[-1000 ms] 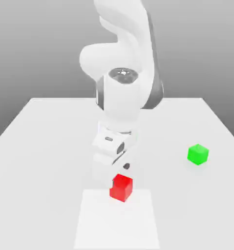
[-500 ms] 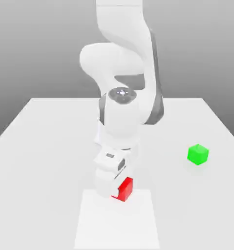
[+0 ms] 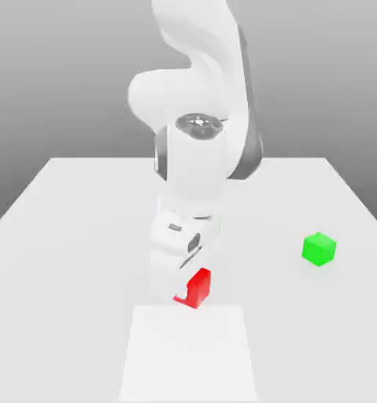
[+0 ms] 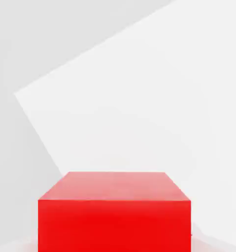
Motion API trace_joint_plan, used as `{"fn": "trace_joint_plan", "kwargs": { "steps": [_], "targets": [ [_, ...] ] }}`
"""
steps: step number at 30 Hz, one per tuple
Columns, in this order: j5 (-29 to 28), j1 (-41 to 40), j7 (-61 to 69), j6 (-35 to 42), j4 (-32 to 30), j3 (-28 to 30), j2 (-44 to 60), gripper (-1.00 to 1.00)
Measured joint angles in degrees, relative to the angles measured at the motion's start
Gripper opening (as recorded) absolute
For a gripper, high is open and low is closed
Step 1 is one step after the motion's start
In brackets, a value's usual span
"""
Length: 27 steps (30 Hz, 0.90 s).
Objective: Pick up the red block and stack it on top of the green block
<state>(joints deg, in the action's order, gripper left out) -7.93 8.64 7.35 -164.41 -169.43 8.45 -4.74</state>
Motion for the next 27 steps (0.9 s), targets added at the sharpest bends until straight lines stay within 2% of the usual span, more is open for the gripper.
{"fn": "trace_joint_plan", "kwargs": {
  "steps": [4, 20, 27],
  "targets": [
    [4.18, 4.83, 3.40, 3.01, -0.76, -0.86, -4.11, -1.00],
    [16.49, 44.13, 14.62, 11.26, -0.74, -21.55, -12.43, -1.00],
    [12.09, 42.88, 11.82, 4.93, -0.16, -24.41, -5.31, -1.00]
  ]
}}
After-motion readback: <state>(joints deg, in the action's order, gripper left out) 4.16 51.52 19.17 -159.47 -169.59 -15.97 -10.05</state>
